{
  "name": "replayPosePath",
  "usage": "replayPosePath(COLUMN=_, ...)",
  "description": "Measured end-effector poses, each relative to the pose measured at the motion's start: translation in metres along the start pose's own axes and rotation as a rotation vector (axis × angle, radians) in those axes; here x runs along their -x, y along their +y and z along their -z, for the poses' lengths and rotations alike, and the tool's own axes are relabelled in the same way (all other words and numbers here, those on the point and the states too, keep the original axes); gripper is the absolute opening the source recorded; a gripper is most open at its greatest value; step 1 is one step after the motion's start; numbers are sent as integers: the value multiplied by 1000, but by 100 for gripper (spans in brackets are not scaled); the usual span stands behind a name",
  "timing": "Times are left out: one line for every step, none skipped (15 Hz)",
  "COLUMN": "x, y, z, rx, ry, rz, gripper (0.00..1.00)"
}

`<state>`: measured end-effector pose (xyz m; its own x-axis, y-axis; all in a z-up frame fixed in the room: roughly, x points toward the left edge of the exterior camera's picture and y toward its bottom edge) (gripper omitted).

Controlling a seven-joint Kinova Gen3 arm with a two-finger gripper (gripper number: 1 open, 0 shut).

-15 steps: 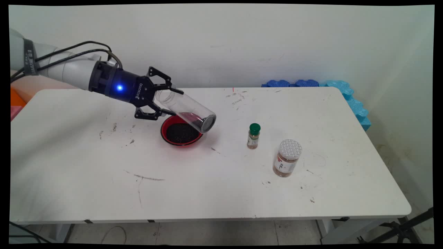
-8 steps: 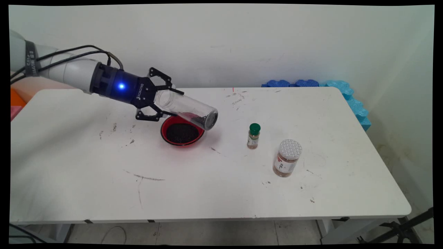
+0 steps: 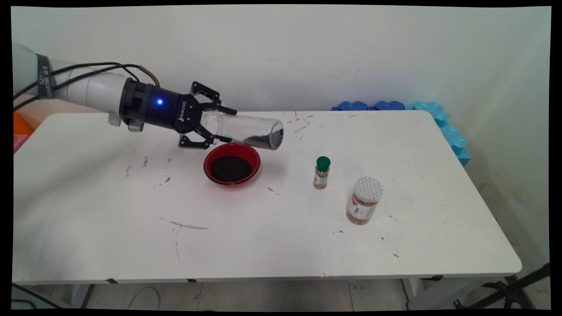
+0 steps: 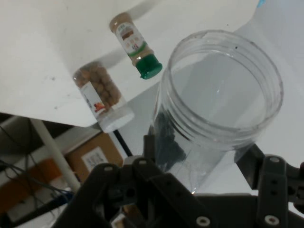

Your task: Pour the black seasoning powder in the red bowl

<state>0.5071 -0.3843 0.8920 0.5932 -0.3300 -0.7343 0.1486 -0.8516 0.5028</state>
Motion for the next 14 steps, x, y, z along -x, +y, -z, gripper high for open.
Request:
replayPosePath(x=-1, y=0, z=-1, rx=7, ry=-5, rz=31, gripper=0)
replayPosePath(x=-2, y=0, z=-3, rx=13, ry=-11, rz=60, gripper=0)
replayPosePath(x=-3, y=0, z=-4, rx=19, ry=-15, rz=86, gripper=0)
replayPosePath(x=-4, y=0, z=-5, rx=27, ry=-19, rz=116, gripper=0)
replayPosePath(x=-5, y=0, z=-6, rx=33, ry=-24, rz=143, gripper=0)
replayPosePath(x=-6, y=-1, z=-7, rx=38, ry=-28, rz=165, gripper=0)
replayPosePath(x=-6, y=-1, z=-7, rx=40, ry=-31, rz=179, gripper=0)
replayPosePath(x=-7, y=-1, z=-8, rx=44, ry=-35, rz=198, gripper=0)
replayPosePath(x=-7, y=-2, z=-9, rx=47, ry=-37, rz=210, gripper=0)
replayPosePath(x=-8, y=-2, z=-9, rx=51, ry=-41, rz=227, gripper=0)
replayPosePath(x=-9, y=-2, z=-11, rx=55, ry=-46, rz=246, gripper=0)
replayPosePath(x=-9, y=-3, z=-11, rx=59, ry=-51, rz=265, gripper=0)
replayPosePath(x=-10, y=-4, z=-12, rx=63, ry=-55, rz=279, gripper=0)
replayPosePath(x=-10, y=-4, z=-13, rx=65, ry=-58, rz=289, gripper=0)
